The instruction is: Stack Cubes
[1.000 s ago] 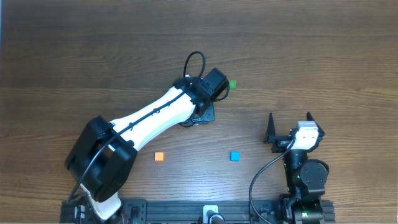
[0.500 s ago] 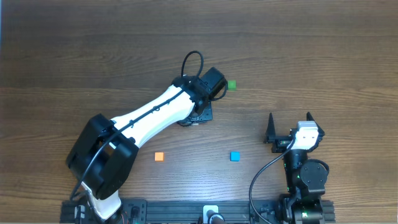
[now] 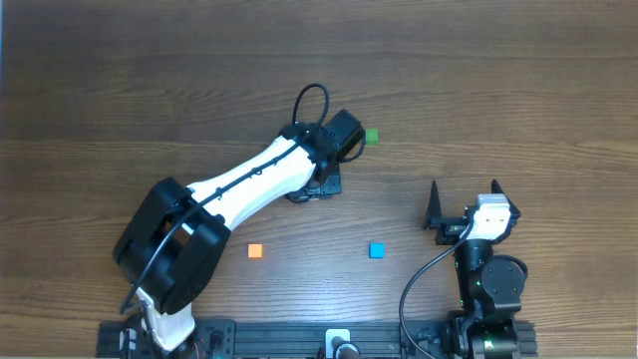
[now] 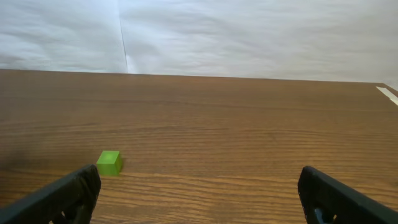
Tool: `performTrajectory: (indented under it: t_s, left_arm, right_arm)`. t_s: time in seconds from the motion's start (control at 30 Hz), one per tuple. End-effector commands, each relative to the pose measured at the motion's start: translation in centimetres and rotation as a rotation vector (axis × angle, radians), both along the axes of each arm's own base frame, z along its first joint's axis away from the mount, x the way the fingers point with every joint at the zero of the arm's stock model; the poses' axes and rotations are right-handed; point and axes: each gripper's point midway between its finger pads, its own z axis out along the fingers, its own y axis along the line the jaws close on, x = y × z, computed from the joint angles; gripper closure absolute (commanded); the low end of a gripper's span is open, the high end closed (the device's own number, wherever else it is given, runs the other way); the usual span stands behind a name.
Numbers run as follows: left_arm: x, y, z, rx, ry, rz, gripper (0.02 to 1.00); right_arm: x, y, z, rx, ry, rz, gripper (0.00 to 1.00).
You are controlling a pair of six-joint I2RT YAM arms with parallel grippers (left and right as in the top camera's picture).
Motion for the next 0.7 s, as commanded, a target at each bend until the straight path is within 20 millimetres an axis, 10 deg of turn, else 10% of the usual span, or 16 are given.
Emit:
performTrajectory:
  t_s: [0.03, 0.3, 0.5, 0.7]
  left_arm:
    - [0.0, 0.6, -0.7, 0.019, 0.006, 0.022, 0.781]
    - [0.0, 0.6, -0.7, 0.019, 0.006, 0.022, 0.023]
    - [0.6, 0.1, 1.6, -0.029, -0.046, 0.021, 0.018]
    - [0.1, 0.3, 9.6, -0.156, -0.198, -0.032, 0.018]
  right_arm:
    - [0.0, -0.3, -0.2, 0.003, -0.002, -0.015, 0.007]
    - [0.0, -0.3, -0.2, 0.003, -0.002, -0.015, 0.007]
    - [0.0, -0.3, -0.2, 0.003, -0.002, -0.015, 0.007]
    - [0.0, -0.3, -0.2, 0.003, -0.002, -0.015, 0.007]
